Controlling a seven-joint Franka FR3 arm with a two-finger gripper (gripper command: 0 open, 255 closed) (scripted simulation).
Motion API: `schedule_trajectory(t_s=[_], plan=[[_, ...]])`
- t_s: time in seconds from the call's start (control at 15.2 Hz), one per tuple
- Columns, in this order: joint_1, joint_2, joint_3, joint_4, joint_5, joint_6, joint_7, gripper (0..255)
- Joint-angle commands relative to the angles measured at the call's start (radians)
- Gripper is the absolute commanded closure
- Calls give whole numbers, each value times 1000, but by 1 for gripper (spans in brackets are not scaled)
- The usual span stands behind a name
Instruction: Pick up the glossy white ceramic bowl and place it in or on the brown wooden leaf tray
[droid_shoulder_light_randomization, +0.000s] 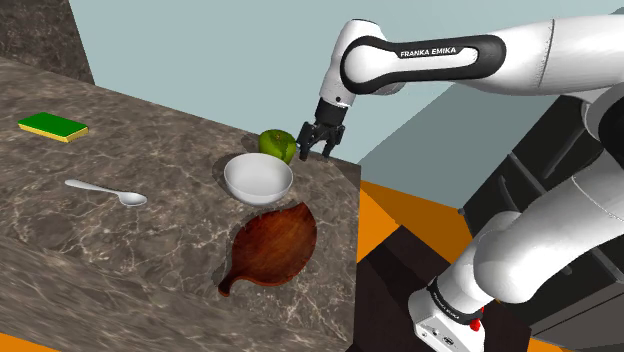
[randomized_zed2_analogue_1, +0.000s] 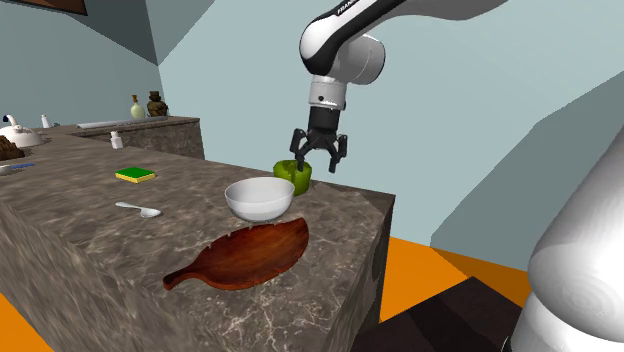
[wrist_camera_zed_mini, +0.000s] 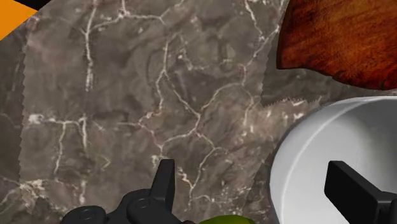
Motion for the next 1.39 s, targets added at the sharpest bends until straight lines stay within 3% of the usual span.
schedule_trajectory(t_s=[0.0,0.26,0.79,1.25,1.32], plan=[[10,75,14,58,0,22,19,0],[29,205,35,173,-8,44,54,0],[40,239,44,113,-3,140,52,0],[40,239,44,113,-3,140,52,0],[40,239,44,113,-3,140,52,255]])
